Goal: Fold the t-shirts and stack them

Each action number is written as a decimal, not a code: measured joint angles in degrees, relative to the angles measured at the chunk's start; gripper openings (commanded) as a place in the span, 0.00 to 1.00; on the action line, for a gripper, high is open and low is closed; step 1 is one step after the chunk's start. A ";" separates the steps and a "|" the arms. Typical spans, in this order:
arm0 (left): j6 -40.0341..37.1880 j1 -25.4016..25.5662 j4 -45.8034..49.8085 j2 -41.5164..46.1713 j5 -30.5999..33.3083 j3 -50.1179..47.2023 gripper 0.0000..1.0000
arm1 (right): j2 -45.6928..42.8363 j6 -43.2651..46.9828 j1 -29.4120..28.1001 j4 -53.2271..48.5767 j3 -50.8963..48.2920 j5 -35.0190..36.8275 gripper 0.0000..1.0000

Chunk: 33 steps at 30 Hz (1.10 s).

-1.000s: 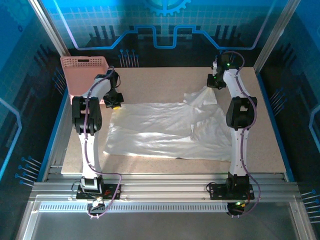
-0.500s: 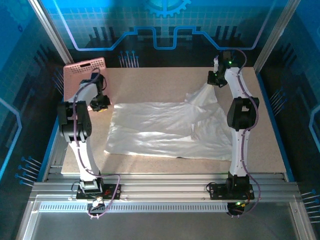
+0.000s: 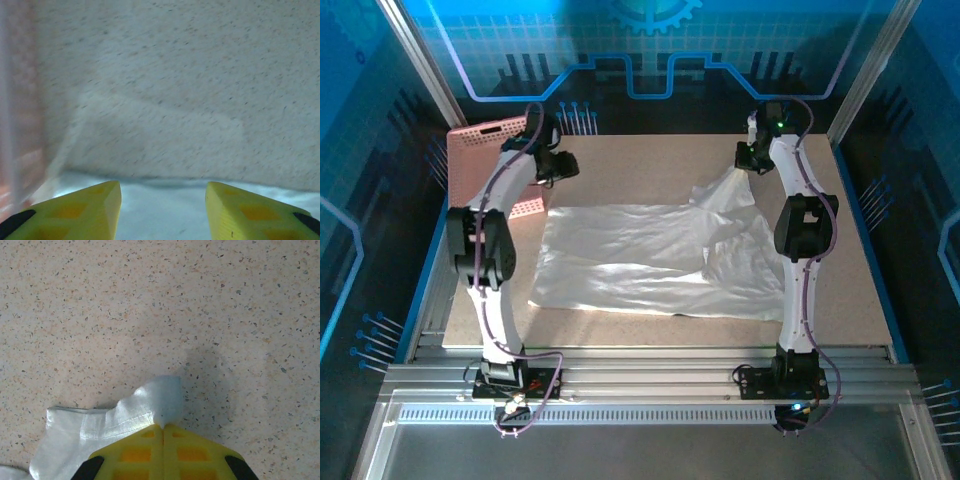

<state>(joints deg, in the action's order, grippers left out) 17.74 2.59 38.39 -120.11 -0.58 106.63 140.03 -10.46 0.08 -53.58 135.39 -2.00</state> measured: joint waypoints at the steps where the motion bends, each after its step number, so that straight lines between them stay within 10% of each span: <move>1: 0.44 -0.09 -0.13 -2.78 -0.39 2.58 0.47 | 0.00 0.00 0.00 -0.02 0.00 -0.07 0.00; 8: 2.58 -4.11 4.96 -14.51 3.21 9.18 0.41 | 0.00 0.02 0.00 -0.74 0.04 -0.15 0.00; 33: 3.32 -6.21 7.91 -11.23 3.96 0.94 0.46 | 0.00 0.04 0.00 -1.14 0.04 -0.09 0.00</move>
<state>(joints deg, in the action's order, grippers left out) 21.06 -3.62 46.30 -131.35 3.38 107.57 140.03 -10.41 0.08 -54.72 135.44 -2.09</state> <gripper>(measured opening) 0.488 0.063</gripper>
